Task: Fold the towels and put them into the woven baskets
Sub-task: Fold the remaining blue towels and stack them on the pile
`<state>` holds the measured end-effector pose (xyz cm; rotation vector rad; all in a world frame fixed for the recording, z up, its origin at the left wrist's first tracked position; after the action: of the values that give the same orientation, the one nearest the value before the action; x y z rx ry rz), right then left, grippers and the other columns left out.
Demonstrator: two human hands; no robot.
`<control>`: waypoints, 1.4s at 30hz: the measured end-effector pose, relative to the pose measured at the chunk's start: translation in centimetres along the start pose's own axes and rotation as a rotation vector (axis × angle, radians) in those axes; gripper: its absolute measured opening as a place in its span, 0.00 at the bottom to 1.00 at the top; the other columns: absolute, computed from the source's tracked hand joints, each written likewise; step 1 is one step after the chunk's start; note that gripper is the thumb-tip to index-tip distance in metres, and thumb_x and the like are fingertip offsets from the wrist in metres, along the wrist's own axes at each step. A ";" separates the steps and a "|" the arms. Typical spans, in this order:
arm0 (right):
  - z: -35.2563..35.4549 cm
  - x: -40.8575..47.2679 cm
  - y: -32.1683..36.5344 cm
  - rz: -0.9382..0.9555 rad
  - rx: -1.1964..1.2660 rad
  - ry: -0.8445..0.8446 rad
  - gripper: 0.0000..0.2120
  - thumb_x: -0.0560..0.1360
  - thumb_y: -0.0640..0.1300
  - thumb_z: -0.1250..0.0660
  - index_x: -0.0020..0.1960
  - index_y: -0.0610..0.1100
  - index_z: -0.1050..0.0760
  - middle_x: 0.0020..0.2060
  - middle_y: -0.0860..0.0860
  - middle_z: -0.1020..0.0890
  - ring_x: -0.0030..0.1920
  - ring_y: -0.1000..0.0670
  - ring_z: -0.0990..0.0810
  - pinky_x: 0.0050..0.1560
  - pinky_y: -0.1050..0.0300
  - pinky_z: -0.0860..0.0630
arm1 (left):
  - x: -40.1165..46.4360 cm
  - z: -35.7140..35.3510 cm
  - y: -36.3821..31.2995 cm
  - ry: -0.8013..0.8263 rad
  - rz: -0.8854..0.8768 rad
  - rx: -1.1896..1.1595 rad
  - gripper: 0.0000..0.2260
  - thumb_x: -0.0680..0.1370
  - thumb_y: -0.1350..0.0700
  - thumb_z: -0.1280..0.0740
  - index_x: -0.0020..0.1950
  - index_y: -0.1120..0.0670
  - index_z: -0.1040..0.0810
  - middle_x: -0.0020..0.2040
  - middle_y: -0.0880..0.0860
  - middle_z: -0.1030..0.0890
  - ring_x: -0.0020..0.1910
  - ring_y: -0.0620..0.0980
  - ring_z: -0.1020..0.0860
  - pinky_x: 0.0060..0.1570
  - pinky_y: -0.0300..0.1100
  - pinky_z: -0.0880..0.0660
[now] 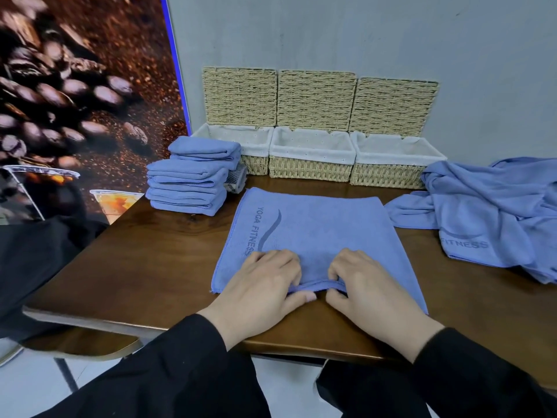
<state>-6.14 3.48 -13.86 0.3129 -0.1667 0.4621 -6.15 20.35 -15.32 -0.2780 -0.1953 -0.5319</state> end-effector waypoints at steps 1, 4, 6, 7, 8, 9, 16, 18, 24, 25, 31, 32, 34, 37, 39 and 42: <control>0.4 0.0 0.0 -0.020 0.008 -0.011 0.06 0.75 0.48 0.36 0.41 0.50 0.32 0.39 0.55 0.29 0.41 0.53 0.31 0.42 0.55 0.31 | -0.2 0.1 0.0 0.004 0.003 -0.009 0.14 0.78 0.35 0.43 0.47 0.44 0.32 0.54 0.42 0.25 0.56 0.43 0.27 0.60 0.45 0.33; 1.5 -0.5 -0.6 -0.083 0.057 -0.018 0.05 0.77 0.46 0.35 0.44 0.50 0.31 0.39 0.55 0.26 0.42 0.54 0.28 0.41 0.55 0.28 | -1.0 1.0 0.5 -0.091 0.050 -0.016 0.04 0.78 0.50 0.36 0.51 0.45 0.30 0.47 0.42 0.24 0.51 0.46 0.24 0.57 0.43 0.32; 2.2 -1.1 -1.4 -0.101 0.047 -0.014 0.05 0.77 0.46 0.34 0.46 0.52 0.30 0.41 0.56 0.24 0.43 0.55 0.26 0.44 0.55 0.26 | -1.8 1.8 1.3 -0.177 0.114 0.004 0.09 0.75 0.60 0.33 0.51 0.47 0.26 0.44 0.44 0.22 0.45 0.49 0.23 0.51 0.43 0.30; 2.6 -1.4 -1.9 -0.115 0.040 -0.026 0.05 0.77 0.46 0.34 0.46 0.54 0.30 0.42 0.57 0.23 0.44 0.56 0.25 0.44 0.55 0.25 | -2.3 2.3 2.0 -0.229 0.149 -0.015 0.11 0.74 0.62 0.31 0.51 0.48 0.23 0.44 0.44 0.20 0.44 0.49 0.23 0.47 0.42 0.30; 3.1 -1.9 -2.5 -0.140 0.033 -0.040 0.05 0.77 0.46 0.34 0.47 0.54 0.30 0.42 0.58 0.23 0.44 0.57 0.25 0.43 0.55 0.25 | -2.7 3.0 2.8 -0.281 0.176 -0.059 0.12 0.75 0.64 0.30 0.53 0.48 0.21 0.45 0.45 0.18 0.43 0.47 0.24 0.45 0.42 0.29; 3.6 -2.3 -3.3 -0.170 0.028 -0.057 0.05 0.77 0.46 0.33 0.47 0.54 0.29 0.43 0.58 0.22 0.45 0.57 0.24 0.44 0.56 0.25 | -3.2 3.6 3.8 -0.314 0.205 -0.131 0.11 0.76 0.63 0.30 0.54 0.48 0.19 0.47 0.44 0.17 0.44 0.45 0.24 0.44 0.42 0.28; 5.6 -4.3 -8.8 -0.346 0.282 -0.173 0.07 0.79 0.47 0.30 0.42 0.53 0.22 0.35 0.52 0.21 0.37 0.52 0.23 0.38 0.62 0.30 | -4.3 5.3 9.7 -0.237 0.437 -0.548 0.06 0.82 0.51 0.34 0.49 0.47 0.18 0.42 0.48 0.16 0.43 0.49 0.20 0.46 0.47 0.25; 6.0 -4.1 -9.5 -0.379 0.415 -0.211 0.05 0.79 0.50 0.31 0.45 0.54 0.20 0.36 0.51 0.18 0.39 0.51 0.22 0.37 0.64 0.31 | -4.0 5.4 10.4 -0.253 0.466 -0.580 0.08 0.82 0.51 0.35 0.47 0.50 0.18 0.39 0.50 0.18 0.39 0.49 0.23 0.42 0.46 0.29; 6.3 -3.0 -10.1 -0.395 0.622 -0.216 0.04 0.80 0.49 0.31 0.48 0.56 0.18 0.42 0.55 0.14 0.48 0.49 0.17 0.52 0.49 0.26 | -3.9 6.5 10.5 -0.276 0.534 -0.875 0.10 0.83 0.52 0.34 0.50 0.55 0.14 0.47 0.52 0.13 0.47 0.49 0.17 0.52 0.48 0.24; 6.4 -2.8 -10.2 -0.395 0.615 -0.193 0.03 0.79 0.50 0.31 0.48 0.56 0.18 0.42 0.54 0.14 0.47 0.47 0.17 0.50 0.49 0.26 | -4.0 6.4 10.6 -0.246 0.563 -0.919 0.11 0.83 0.52 0.34 0.51 0.54 0.14 0.48 0.52 0.13 0.50 0.51 0.16 0.54 0.49 0.23; 6.6 -0.6 -11.2 -0.378 0.463 -0.131 0.05 0.80 0.48 0.32 0.48 0.58 0.20 0.39 0.47 0.15 0.43 0.39 0.19 0.49 0.46 0.24 | -2.7 7.2 12.6 -0.240 0.583 -0.573 0.22 0.78 0.42 0.32 0.41 0.62 0.23 0.34 0.61 0.26 0.34 0.49 0.30 0.38 0.47 0.36; 6.8 0.1 -11.3 -0.370 0.443 -0.148 0.05 0.80 0.47 0.32 0.47 0.55 0.20 0.39 0.45 0.15 0.44 0.38 0.19 0.49 0.47 0.24 | -2.1 7.4 12.7 -0.249 0.583 -0.497 0.22 0.78 0.44 0.32 0.38 0.62 0.28 0.31 0.58 0.31 0.32 0.49 0.34 0.37 0.46 0.39; 7.4 1.8 -11.5 -0.366 0.388 -0.168 0.06 0.81 0.46 0.32 0.46 0.51 0.20 0.36 0.47 0.16 0.39 0.45 0.19 0.41 0.54 0.26 | -0.7 8.0 12.8 -0.271 0.597 -0.348 0.22 0.79 0.47 0.31 0.34 0.59 0.35 0.29 0.52 0.37 0.31 0.49 0.37 0.35 0.45 0.43; 7.7 4.8 -12.2 -0.408 0.295 -0.148 0.04 0.81 0.46 0.32 0.50 0.48 0.19 0.30 0.57 0.19 0.31 0.57 0.24 0.34 0.60 0.30 | 1.5 8.7 12.8 -0.271 0.600 -0.143 0.15 0.79 0.48 0.30 0.38 0.55 0.28 0.33 0.50 0.29 0.34 0.50 0.31 0.34 0.46 0.38; 6.9 6.2 -13.0 -0.464 0.204 -0.105 0.08 0.79 0.46 0.31 0.57 0.46 0.20 0.41 0.53 0.17 0.42 0.50 0.19 0.42 0.53 0.26 | 2.7 9.1 12.5 -0.286 0.577 -0.048 0.13 0.79 0.49 0.29 0.60 0.52 0.22 0.51 0.53 0.22 0.47 0.56 0.23 0.44 0.50 0.26; 6.0 6.9 -12.1 -0.399 -0.013 -0.143 0.18 0.78 0.47 0.29 0.65 0.44 0.23 0.55 0.45 0.20 0.56 0.42 0.22 0.56 0.49 0.27 | 4.0 8.9 10.4 -0.349 0.436 -0.073 0.18 0.81 0.52 0.32 0.70 0.51 0.26 0.61 0.54 0.26 0.55 0.59 0.23 0.52 0.53 0.25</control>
<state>5.05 -5.96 -9.74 0.3567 -0.2407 0.0435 1.65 29.82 -8.10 -0.4706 -0.4417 -0.0548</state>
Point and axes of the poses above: each hand's wrist, its own x-axis towards the middle knuckle, its own z-axis out of the back of the hand, y = z × x, the point moved 6 cm from there along x, towards the middle knuckle
